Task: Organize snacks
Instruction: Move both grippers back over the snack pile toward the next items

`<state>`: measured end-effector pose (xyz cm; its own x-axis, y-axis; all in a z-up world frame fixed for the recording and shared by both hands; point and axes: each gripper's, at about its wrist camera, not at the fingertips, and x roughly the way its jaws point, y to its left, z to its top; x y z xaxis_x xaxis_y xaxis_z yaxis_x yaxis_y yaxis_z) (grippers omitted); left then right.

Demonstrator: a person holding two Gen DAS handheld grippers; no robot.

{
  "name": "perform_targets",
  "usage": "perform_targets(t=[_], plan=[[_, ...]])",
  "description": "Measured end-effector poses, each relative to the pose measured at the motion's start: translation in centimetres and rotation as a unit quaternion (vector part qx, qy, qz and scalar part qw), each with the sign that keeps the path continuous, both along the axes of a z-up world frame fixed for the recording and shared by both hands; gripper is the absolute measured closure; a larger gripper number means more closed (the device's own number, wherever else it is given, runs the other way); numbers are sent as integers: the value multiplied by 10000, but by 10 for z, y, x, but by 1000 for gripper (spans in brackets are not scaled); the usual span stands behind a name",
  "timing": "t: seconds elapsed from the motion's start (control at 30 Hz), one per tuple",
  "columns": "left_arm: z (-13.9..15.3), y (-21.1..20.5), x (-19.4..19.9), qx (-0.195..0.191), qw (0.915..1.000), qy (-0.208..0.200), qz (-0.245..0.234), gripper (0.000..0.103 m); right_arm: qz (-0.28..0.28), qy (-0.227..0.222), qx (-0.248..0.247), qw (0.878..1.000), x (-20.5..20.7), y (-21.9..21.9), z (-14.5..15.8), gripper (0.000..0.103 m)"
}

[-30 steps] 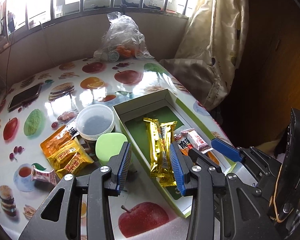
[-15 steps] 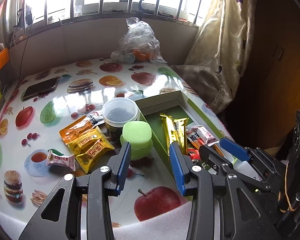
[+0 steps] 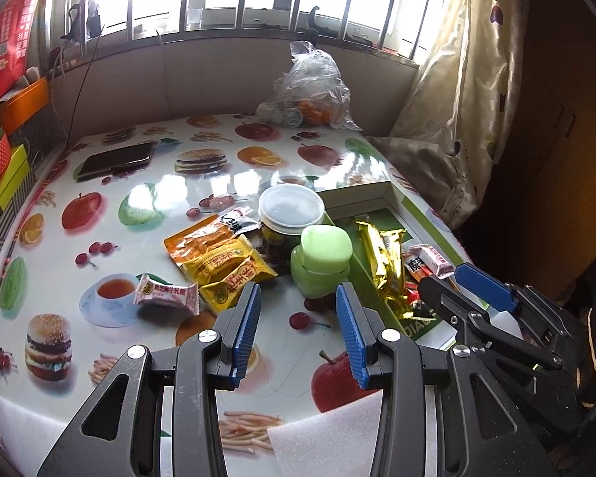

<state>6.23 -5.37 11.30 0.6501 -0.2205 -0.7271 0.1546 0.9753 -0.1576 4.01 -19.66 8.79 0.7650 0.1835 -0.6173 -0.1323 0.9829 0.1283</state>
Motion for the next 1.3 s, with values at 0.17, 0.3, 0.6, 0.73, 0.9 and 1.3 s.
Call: perform_targets(t=[0.17,0.3,0.6,0.73,0.9,1.3], plan=[[-9,23,-2,-52,9997,93,241,62,166,14,-20,9999,2,16,-1,59],[-17,45,0,-104,9986,164,496,62,341,47,-48,9994,6,32,-4,59],[-35,88,5,-135,9955,316,887,62,702,192,-204,9971,18,68,-14,59],[-44,103,8,-170,9938,414,1017,62,929,330,-261,9948,27,89,-22,58],[-59,127,11,-234,9913,562,1169,62,1179,538,-440,9906,42,120,-37,58],[-83,157,20,-396,9864,845,1355,62,1084,986,-1004,9841,86,157,-70,58]])
